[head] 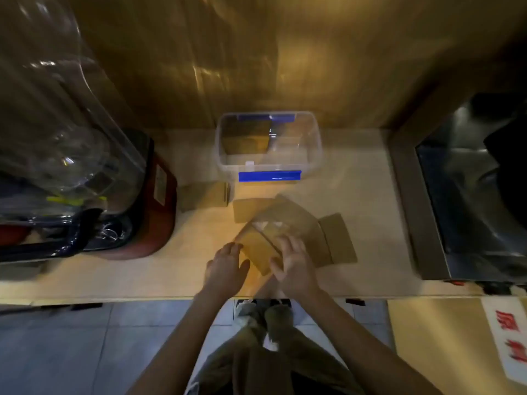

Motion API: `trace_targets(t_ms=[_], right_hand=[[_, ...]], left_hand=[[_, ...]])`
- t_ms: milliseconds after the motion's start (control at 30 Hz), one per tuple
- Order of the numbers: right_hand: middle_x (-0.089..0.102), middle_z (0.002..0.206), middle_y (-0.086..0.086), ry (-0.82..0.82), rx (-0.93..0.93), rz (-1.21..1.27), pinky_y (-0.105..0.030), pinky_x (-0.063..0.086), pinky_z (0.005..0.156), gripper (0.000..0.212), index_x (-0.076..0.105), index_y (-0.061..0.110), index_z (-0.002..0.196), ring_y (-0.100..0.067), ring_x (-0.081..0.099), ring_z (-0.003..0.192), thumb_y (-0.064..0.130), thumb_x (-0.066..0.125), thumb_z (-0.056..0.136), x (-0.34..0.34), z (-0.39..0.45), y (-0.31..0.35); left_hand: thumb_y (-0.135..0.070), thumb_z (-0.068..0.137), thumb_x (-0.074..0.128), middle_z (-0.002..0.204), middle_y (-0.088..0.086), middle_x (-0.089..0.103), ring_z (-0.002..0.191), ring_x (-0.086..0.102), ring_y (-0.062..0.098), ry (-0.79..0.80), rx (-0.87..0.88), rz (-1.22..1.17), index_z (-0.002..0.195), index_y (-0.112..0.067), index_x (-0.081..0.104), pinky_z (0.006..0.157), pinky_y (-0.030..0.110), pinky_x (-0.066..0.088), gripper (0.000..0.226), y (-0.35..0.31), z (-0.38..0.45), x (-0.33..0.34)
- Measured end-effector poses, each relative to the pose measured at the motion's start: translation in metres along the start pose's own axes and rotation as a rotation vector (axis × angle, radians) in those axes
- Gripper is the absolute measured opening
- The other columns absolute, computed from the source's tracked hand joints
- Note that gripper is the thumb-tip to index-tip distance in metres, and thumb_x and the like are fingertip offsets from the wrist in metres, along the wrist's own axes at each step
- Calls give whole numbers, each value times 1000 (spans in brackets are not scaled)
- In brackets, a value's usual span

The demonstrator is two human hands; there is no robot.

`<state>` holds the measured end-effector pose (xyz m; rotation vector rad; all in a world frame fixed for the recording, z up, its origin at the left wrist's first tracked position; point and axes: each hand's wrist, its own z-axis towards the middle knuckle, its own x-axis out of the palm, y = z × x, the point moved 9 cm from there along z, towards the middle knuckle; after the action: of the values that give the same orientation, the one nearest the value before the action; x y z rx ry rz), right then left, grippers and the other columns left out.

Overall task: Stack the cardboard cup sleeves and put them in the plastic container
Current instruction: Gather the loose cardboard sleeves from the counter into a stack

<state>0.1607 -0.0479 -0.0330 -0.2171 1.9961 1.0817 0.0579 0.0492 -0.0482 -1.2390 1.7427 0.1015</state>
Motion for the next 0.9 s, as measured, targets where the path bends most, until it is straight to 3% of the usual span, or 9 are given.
trace_targets(t_ms=[167,267,367,500,633,700,767,833,900], right_hand=[[30,149,-15,62,23,-176,-42,24,114,72,26,10,140,-31,23,139,34,61,82,39,-1,-2],[29,150,-16,69,12,-257,-46,28,111,78,24,11,141,-33,26,138,41,61,80,49,3,-6],[49,137,-19,17,-50,-365,-46,44,97,73,41,7,132,-36,47,124,42,67,73,48,5,-2],[68,110,-14,-28,-81,-402,-40,55,79,67,55,6,116,-31,64,99,38,79,61,40,10,4],[65,110,-16,-28,-75,-226,-45,49,89,66,51,7,119,-35,57,105,25,78,61,33,15,10],[64,109,-17,-29,-75,-152,-46,49,90,64,50,7,119,-35,54,107,23,75,63,25,16,15],[61,111,-14,-35,-66,-24,-44,48,90,60,49,8,120,-32,51,108,24,72,67,13,17,22],[55,114,-3,2,3,172,-36,45,90,57,48,14,122,-20,46,110,24,72,71,-2,18,27],[53,110,4,91,28,323,-22,43,82,54,50,18,118,-12,47,106,24,74,71,-10,17,34]], left_hand=[[-35,93,36,158,6,-8,145,-8,23,19,-69,129,145,-19,3,116,50,2,64,19,-8,28],[-38,93,33,155,6,-21,143,-18,25,68,-68,203,144,-21,-9,114,53,-4,69,29,-7,44],[-39,93,34,155,5,-23,143,-19,25,95,-66,209,144,-22,-12,114,55,-4,71,35,-7,52],[-38,93,35,155,3,-22,143,-19,22,86,-61,182,144,-24,-9,114,56,-2,69,37,-6,49],[-37,90,41,157,2,-15,144,-13,21,118,-89,91,145,-25,0,114,56,2,70,37,-3,45],[-39,87,44,158,2,4,145,3,24,109,-121,-113,144,-22,16,113,53,11,66,31,0,33],[-41,84,49,140,1,39,132,33,22,87,-174,-549,132,-19,39,103,41,29,54,21,-1,14],[-39,88,47,122,-3,51,115,45,17,157,-224,-1020,117,-22,48,93,36,32,34,8,-8,4],[-41,87,45,114,-3,62,114,52,19,170,-224,-1381,111,-24,53,97,39,37,31,1,-9,-4]])
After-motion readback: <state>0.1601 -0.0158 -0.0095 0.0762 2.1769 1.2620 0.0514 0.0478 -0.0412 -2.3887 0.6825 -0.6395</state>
